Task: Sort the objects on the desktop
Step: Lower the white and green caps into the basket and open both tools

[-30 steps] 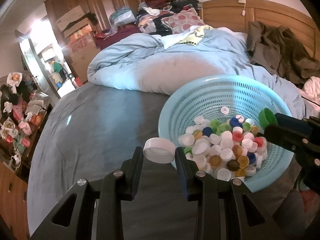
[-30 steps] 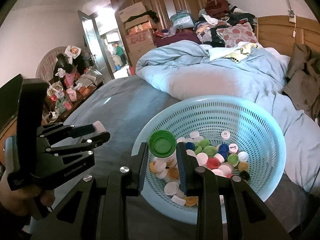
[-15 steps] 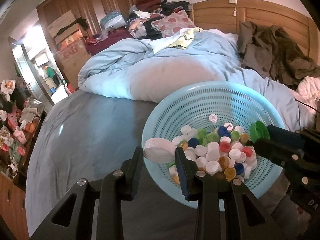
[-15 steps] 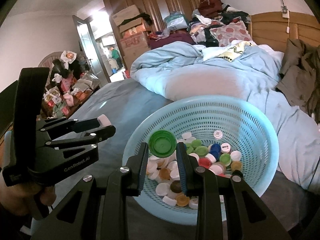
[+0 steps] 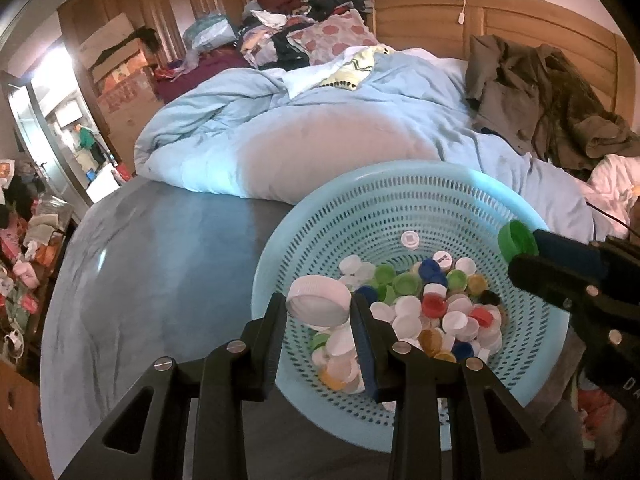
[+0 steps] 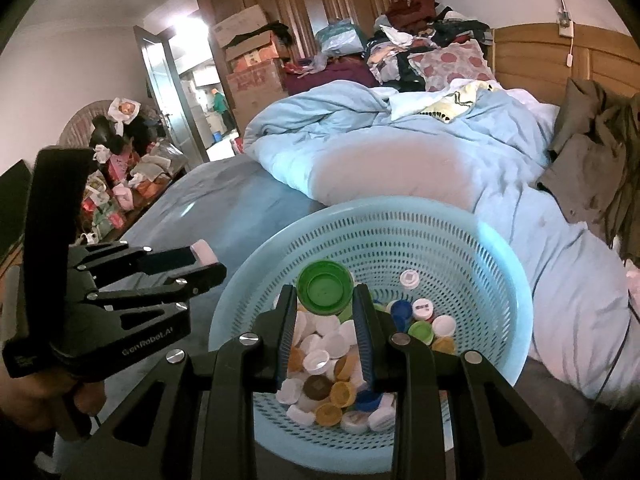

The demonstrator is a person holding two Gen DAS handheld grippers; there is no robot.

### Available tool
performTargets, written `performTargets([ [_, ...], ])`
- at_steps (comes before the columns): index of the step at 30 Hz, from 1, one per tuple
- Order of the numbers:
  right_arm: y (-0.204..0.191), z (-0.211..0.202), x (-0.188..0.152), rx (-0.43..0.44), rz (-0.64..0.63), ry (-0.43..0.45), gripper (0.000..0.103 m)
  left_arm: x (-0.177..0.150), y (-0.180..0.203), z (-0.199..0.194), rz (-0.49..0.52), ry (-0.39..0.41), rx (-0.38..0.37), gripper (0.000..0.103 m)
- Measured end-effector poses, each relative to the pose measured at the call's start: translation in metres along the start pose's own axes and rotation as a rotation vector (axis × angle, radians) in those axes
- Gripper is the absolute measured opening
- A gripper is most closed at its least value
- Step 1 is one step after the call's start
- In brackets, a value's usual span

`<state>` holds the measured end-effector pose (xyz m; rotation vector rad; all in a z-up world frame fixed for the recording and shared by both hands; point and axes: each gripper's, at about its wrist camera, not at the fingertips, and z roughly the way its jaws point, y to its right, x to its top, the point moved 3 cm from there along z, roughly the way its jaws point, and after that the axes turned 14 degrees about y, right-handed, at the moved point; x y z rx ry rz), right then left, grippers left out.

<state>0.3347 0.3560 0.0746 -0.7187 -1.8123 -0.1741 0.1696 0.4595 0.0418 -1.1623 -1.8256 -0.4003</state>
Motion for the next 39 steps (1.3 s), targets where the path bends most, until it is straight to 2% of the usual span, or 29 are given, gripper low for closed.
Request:
performTargets([
  [15,0.031,0.043,0.029,-0.063,-0.067,-0.034,0.025,0.034,0.014,0.053,-0.068,-0.067,-0.1,0.035],
  [21,0.041,0.067,0.04,-0.067,-0.096,-0.088,0.025,0.047,0.01,0.078,-0.09,-0.108,-0.128,0.035],
  [31,0.055,0.091,0.038,-0.056,-0.09,-0.157,0.025,0.041,0.009,0.115,-0.104,-0.199,-0.149,0.035],
  [32,0.055,0.091,0.037,-0.057,-0.092,-0.158,0.025,0.041,0.011,0.115,-0.106,-0.198,-0.161,0.04],
  [33,0.055,0.091,0.035,-0.06,-0.09,-0.157,0.025,0.041,0.013,0.116,-0.108,-0.196,-0.172,0.056],
  [35,0.056,0.09,0.034,-0.058,-0.08,-0.16,0.025,0.044,0.012,0.113,-0.11,-0.172,-0.169,0.073],
  [36,0.057,0.091,0.035,-0.058,-0.08,-0.159,0.026,0.047,0.011,0.111,-0.117,-0.155,-0.167,0.076],
  [38,0.057,0.088,0.037,-0.063,-0.08,-0.147,0.038,0.05,0.009,0.108,-0.132,-0.144,-0.173,0.08],
  [39,0.057,0.085,0.039,-0.068,-0.076,-0.135,0.049,0.052,0.006,0.107,-0.134,-0.138,-0.169,0.083],
])
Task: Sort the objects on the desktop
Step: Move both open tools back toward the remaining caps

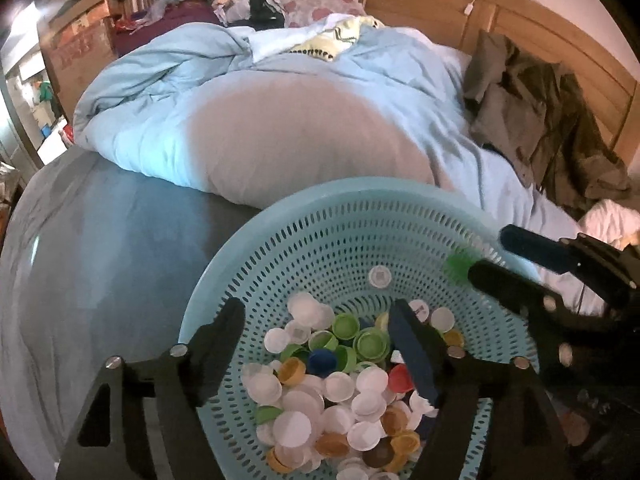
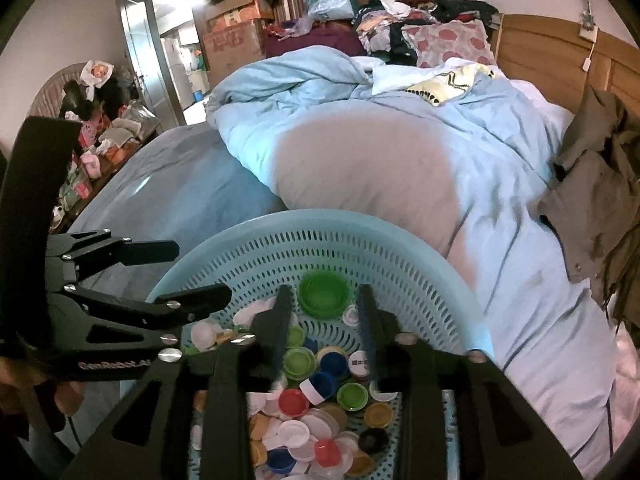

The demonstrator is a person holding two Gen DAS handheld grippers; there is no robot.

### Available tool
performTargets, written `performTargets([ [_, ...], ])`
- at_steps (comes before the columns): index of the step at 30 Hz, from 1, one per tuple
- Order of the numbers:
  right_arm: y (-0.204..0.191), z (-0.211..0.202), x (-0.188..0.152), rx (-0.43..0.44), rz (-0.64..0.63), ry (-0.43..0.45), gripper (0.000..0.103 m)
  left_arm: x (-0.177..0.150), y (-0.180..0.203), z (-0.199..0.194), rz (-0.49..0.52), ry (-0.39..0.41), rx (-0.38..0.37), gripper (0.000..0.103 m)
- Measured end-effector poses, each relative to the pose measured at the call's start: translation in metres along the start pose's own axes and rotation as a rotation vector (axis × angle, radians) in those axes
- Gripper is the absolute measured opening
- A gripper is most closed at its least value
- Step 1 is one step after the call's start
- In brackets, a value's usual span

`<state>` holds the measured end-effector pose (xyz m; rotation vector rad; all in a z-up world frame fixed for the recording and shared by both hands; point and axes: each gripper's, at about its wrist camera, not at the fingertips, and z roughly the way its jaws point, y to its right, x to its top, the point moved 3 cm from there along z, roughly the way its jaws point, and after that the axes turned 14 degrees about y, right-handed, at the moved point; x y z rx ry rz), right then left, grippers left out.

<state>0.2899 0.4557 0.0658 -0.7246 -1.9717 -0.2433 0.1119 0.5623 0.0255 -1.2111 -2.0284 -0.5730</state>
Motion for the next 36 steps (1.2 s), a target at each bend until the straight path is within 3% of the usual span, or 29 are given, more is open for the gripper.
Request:
performTargets([
  [6,-0.013,-0.035,0.008,0.012,0.038,0.108,0.065,-0.004,-0.027,-0.035,-0.011,0.068,0.026,0.085],
  [10,-0.05,-0.059,0.001,0.071,0.026,0.166,0.071,-0.032,-0.083,-0.102,-0.041,0.189,0.108,0.087],
  [12,-0.083,-0.066,-0.011,0.122,-0.01,0.18,0.077,-0.061,-0.124,-0.143,-0.076,0.233,0.191,0.098],
  [15,-0.143,-0.067,-0.042,0.226,-0.062,0.156,0.088,-0.122,-0.195,-0.203,-0.164,0.262,0.382,0.103],
  [16,-0.163,-0.063,-0.054,0.258,-0.082,0.137,0.092,-0.155,-0.23,-0.224,-0.233,0.248,0.473,0.103],
  [18,-0.209,-0.048,-0.083,0.328,-0.129,0.069,0.101,-0.207,-0.278,-0.25,-0.363,0.223,0.576,0.103],
  [20,-0.238,-0.03,-0.104,0.37,-0.151,0.001,0.101,-0.255,-0.316,-0.265,-0.439,0.186,0.697,0.103],
  [23,-0.28,0.005,-0.133,0.396,-0.213,-0.081,0.101,-0.319,-0.364,-0.274,-0.576,0.147,0.799,0.103],
  [27,-0.313,0.056,-0.158,0.358,-0.241,-0.158,0.101,-0.368,-0.404,-0.259,-0.701,0.093,0.822,0.103],
  [32,-0.333,0.104,-0.17,0.28,-0.234,-0.213,0.101,-0.375,-0.425,-0.226,-0.7,0.075,0.815,0.103],
  [36,-0.345,0.114,-0.174,0.26,-0.251,-0.149,0.101,-0.391,-0.43,-0.209,-0.709,0.023,0.801,0.103],
])
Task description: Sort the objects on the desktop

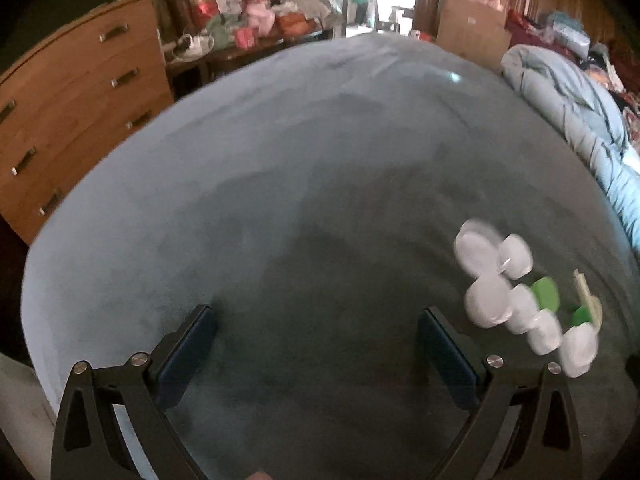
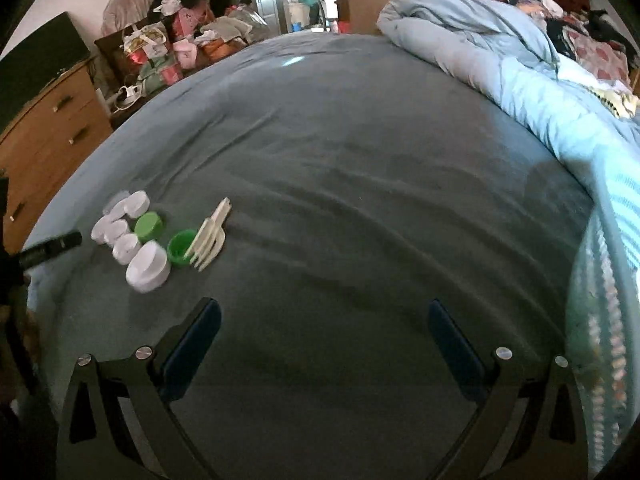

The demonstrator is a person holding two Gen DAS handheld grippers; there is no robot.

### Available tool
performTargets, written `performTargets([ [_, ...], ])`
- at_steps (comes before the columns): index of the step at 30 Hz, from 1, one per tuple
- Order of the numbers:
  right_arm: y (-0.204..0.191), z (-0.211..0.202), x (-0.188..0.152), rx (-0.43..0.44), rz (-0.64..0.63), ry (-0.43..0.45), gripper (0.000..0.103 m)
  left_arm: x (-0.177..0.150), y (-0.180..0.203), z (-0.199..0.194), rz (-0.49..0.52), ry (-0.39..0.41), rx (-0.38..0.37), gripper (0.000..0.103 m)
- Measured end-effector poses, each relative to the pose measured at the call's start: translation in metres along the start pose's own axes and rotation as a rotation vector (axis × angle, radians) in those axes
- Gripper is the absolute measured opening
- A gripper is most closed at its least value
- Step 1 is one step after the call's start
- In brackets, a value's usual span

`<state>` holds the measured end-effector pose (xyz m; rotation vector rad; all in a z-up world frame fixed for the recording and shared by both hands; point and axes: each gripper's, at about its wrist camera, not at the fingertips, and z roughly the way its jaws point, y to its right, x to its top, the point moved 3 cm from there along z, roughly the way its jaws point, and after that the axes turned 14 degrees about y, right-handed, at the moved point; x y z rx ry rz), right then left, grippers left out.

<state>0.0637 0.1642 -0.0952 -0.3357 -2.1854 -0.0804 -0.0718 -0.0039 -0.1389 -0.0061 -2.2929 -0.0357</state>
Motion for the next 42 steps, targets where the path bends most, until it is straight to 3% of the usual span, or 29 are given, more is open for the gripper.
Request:
performTargets([
  [3,-0.003,-0.001,-0.002,-0.034,-0.047,0.063,0.102,-0.002,-0.001,-0.001,0.0,0.014,-0.008,0.103],
  [8,-0.006,0.02,-0.018,-0.023,-0.016,-0.034,0.102,-0.005,0.0,-0.002,0.02,0.013,0.009,0.103],
  [12,0.001,0.022,-0.021,0.013,0.031,-0.035,0.102,-0.007,-0.004,-0.004,0.014,0.014,0.004,0.103],
  [42,-0.002,0.026,-0.023,0.018,0.035,-0.029,0.102,-0.009,-0.002,-0.004,0.004,0.027,0.003,0.103],
])
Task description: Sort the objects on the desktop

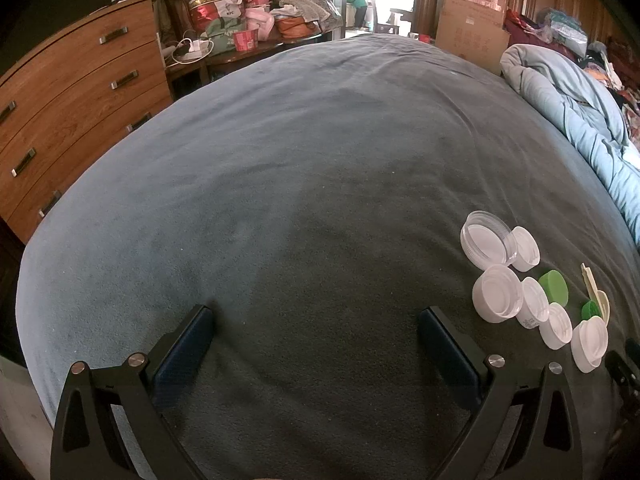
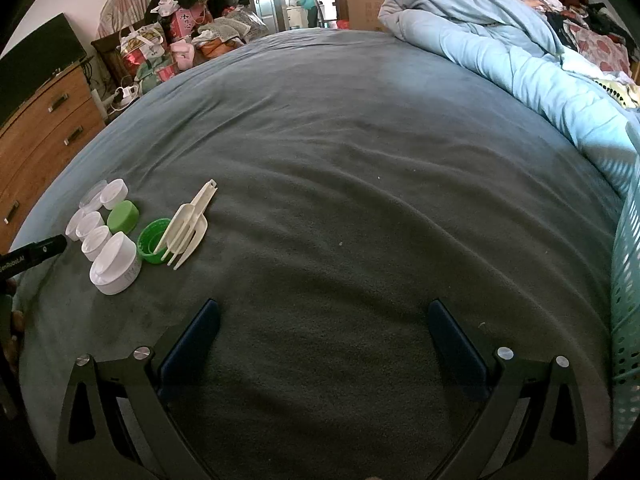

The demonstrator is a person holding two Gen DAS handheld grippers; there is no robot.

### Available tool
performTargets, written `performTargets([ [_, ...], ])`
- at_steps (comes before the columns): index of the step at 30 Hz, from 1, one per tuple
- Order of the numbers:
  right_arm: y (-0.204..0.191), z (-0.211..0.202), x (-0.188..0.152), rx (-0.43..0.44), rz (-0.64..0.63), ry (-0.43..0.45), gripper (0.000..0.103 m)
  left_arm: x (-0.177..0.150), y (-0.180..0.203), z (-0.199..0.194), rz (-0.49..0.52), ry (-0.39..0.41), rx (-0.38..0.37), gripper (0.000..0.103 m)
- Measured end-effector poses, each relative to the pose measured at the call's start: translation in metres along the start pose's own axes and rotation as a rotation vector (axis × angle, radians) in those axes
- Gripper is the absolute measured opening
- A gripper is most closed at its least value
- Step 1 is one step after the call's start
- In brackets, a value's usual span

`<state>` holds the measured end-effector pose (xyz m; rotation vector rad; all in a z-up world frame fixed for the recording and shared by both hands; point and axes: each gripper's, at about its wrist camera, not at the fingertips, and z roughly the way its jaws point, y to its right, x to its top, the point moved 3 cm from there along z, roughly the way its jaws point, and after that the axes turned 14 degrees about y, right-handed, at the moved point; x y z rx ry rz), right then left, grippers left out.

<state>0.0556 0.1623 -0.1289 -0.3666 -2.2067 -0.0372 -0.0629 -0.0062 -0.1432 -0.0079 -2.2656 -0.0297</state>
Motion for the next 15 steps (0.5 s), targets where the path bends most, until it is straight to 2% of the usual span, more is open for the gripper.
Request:
performTargets([
  [15,-0.0007,0.0,-0.0011,0.001,0.001,0.0,0.102,0.0005,-0.0016,0.0009,-0.002,0.002,-0.003,0.103],
])
